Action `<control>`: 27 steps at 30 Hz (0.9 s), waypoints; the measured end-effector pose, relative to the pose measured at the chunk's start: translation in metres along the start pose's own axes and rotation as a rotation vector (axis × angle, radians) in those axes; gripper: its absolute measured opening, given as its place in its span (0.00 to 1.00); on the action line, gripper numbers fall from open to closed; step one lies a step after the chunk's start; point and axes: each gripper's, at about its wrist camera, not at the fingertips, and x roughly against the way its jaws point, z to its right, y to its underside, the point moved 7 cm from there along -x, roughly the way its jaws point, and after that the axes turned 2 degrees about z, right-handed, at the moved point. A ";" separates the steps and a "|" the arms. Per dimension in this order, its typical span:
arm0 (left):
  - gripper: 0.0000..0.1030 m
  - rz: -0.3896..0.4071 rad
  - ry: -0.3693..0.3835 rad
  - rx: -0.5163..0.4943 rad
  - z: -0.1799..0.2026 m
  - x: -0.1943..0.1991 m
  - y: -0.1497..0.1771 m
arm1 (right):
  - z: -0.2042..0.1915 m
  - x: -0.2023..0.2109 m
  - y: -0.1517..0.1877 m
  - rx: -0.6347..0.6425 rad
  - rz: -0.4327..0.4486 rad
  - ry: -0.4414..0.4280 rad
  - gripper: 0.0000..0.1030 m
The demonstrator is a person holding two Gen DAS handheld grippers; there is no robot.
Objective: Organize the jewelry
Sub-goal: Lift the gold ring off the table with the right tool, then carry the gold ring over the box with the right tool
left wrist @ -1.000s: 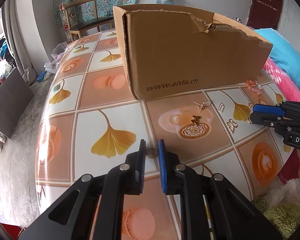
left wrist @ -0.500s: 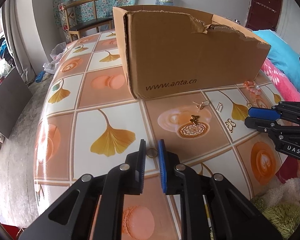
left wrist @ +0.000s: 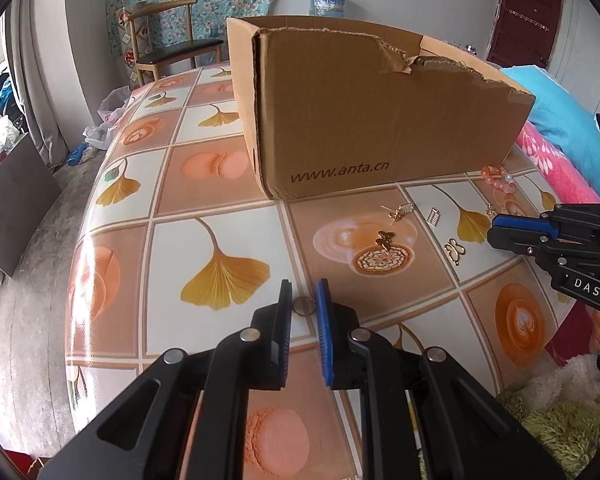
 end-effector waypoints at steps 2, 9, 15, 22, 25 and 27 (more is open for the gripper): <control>0.11 0.006 -0.003 -0.005 0.000 0.003 -0.001 | 0.001 0.004 -0.001 -0.005 0.009 -0.001 0.09; 0.11 0.065 -0.001 -0.017 0.003 0.033 -0.015 | 0.004 0.026 -0.011 -0.005 0.057 -0.006 0.09; 0.11 0.194 0.016 -0.051 0.007 0.079 -0.063 | 0.004 0.068 -0.053 0.004 0.175 -0.056 0.09; 0.11 0.313 0.114 -0.136 0.027 0.102 -0.146 | 0.021 0.101 -0.124 0.066 0.323 -0.099 0.09; 0.11 0.272 0.176 -0.155 0.037 0.077 -0.180 | 0.037 0.086 -0.150 0.081 0.303 -0.109 0.09; 0.11 0.207 0.222 -0.119 0.040 0.051 -0.195 | 0.051 0.063 -0.166 0.064 0.239 -0.125 0.09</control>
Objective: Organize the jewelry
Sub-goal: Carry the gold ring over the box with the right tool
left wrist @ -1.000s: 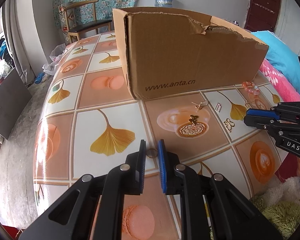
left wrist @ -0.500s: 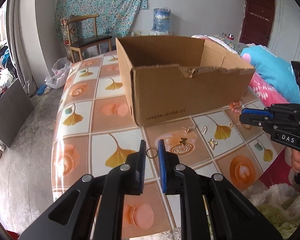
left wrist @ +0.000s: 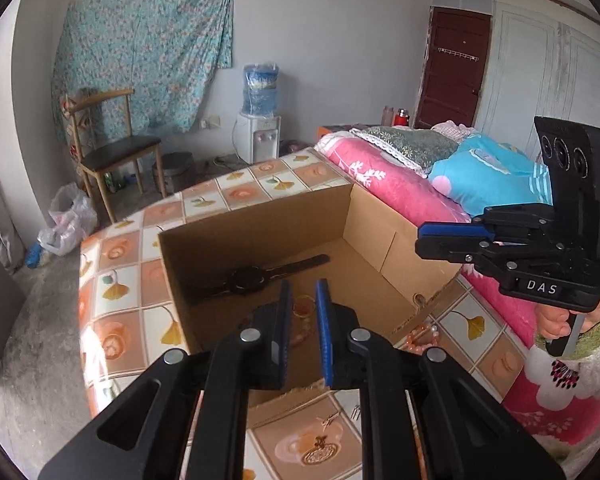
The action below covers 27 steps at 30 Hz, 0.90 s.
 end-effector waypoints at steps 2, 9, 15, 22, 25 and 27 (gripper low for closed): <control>0.11 -0.078 0.035 0.047 -0.003 -0.034 -0.005 | 0.015 -0.022 -0.002 -0.019 -0.070 -0.011 0.09; 0.11 -0.317 0.138 0.192 0.004 -0.138 -0.018 | 0.057 -0.106 0.009 -0.098 -0.376 -0.049 0.09; 0.11 -0.481 0.146 0.336 -0.009 -0.202 -0.017 | 0.072 -0.136 0.019 -0.076 -0.497 -0.022 0.10; 0.11 -0.599 0.087 0.449 -0.030 -0.244 0.004 | 0.078 -0.146 0.027 -0.079 -0.545 -0.019 0.10; 0.12 -0.605 0.068 0.452 -0.033 -0.249 0.006 | 0.079 -0.144 0.028 -0.077 -0.542 -0.011 0.11; 0.12 -0.607 0.058 0.452 -0.035 -0.248 0.006 | 0.080 -0.143 0.029 -0.090 -0.540 -0.012 0.11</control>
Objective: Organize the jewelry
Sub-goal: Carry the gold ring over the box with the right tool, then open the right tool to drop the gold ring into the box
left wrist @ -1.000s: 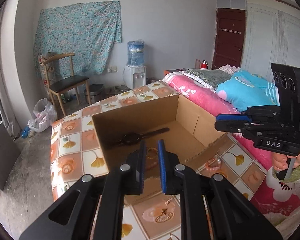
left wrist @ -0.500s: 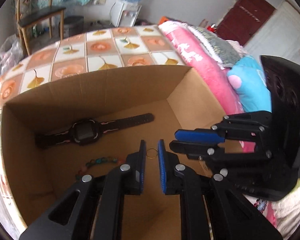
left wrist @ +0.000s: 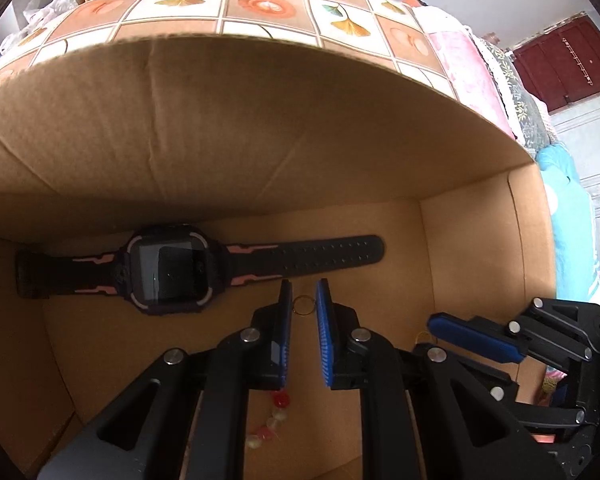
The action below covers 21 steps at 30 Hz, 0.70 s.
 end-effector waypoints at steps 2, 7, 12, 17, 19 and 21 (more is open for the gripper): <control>0.12 -0.002 -0.002 0.001 -0.001 -0.003 -0.002 | 0.002 -0.002 -0.004 -0.009 0.007 0.005 0.13; 0.25 0.009 0.000 0.000 -0.002 0.003 0.000 | 0.005 0.003 -0.004 -0.031 0.034 0.013 0.16; 0.31 0.031 0.006 -0.011 -0.001 0.015 0.003 | 0.012 0.016 -0.007 -0.075 0.085 0.008 0.17; 0.31 0.110 0.011 -0.043 0.005 0.043 0.006 | 0.015 0.056 -0.002 -0.120 0.177 -0.021 0.19; 0.31 0.163 0.022 -0.085 0.014 0.067 0.011 | 0.012 0.077 0.002 -0.135 0.229 -0.039 0.21; 0.31 0.230 0.039 -0.128 0.021 0.096 0.020 | 0.006 0.103 0.013 -0.145 0.290 -0.053 0.23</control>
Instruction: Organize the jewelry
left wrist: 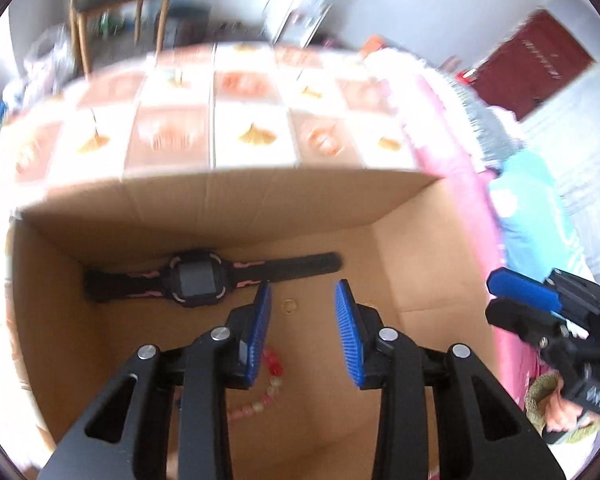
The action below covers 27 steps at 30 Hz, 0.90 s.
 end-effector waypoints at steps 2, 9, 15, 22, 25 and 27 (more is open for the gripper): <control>0.34 0.073 0.040 -0.043 0.011 0.039 0.010 | -0.009 0.028 0.009 0.001 0.064 -0.014 0.29; 0.64 0.277 0.061 -0.145 -0.002 0.146 0.088 | -0.058 0.083 0.072 0.046 0.173 -0.145 0.40; 0.74 0.294 -0.104 -0.144 -0.035 0.151 0.176 | -0.084 0.041 0.146 0.006 0.086 -0.114 0.42; 0.74 0.113 -0.229 -0.058 -0.075 0.063 0.256 | -0.097 -0.034 0.210 -0.020 -0.097 0.031 0.42; 0.75 0.140 -0.267 -0.104 -0.075 0.055 0.263 | -0.100 -0.046 0.216 0.003 -0.126 0.077 0.42; 0.80 0.139 -0.285 -0.135 -0.072 0.052 0.263 | -0.100 -0.048 0.217 0.007 -0.123 0.102 0.51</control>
